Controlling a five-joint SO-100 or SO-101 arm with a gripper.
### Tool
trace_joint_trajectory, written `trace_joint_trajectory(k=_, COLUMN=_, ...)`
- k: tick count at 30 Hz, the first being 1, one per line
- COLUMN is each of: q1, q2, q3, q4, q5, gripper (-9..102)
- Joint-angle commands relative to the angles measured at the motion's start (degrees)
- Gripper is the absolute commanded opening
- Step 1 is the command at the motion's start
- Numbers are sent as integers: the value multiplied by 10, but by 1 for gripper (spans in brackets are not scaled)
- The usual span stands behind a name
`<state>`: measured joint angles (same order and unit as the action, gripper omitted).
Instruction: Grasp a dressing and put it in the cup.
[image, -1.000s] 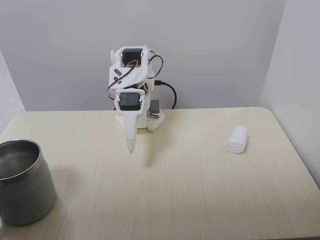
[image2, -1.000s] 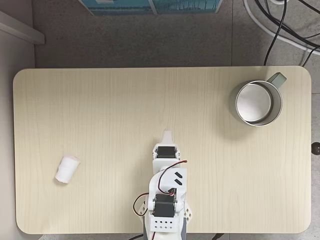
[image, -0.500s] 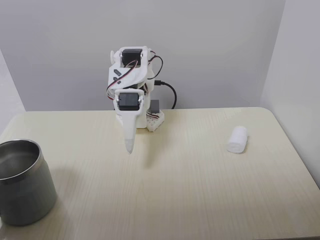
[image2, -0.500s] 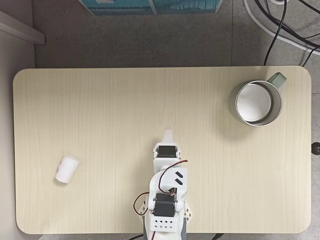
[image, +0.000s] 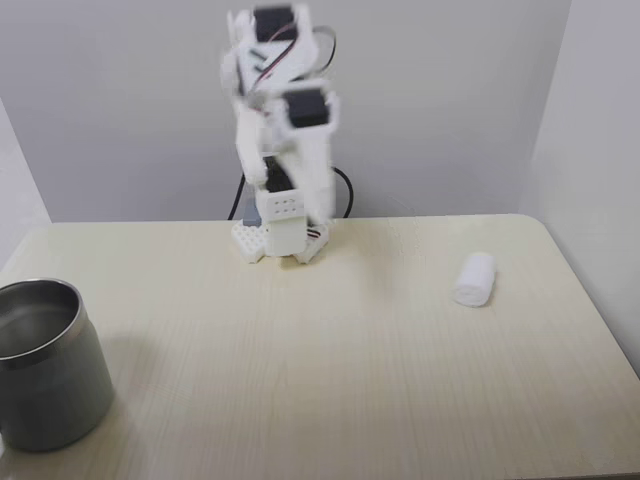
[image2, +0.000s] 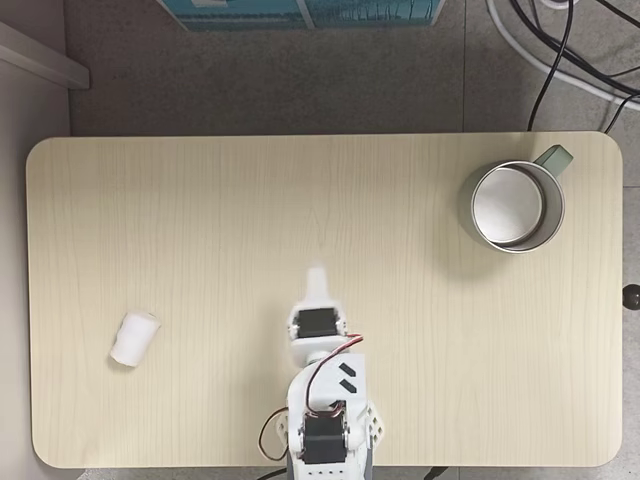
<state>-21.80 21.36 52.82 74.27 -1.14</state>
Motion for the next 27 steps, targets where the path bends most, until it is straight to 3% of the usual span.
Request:
trace_joint_trajectory(k=1, q1=-94, q2=120, q3=120, q4=54, q5=0, gripper=14)
trace_joint_trajectory(k=5, q1=-201, q2=229, q3=195, q4=113, q5=-1, gripper=22)
trace_joint_trajectory(k=10, q1=-325, q2=330, q3=213, q4=120, q5=10, gripper=29)
trace_joint_trajectory(k=27, q1=-454, q2=654, q3=142, q4=-81, q5=61, gripper=31)
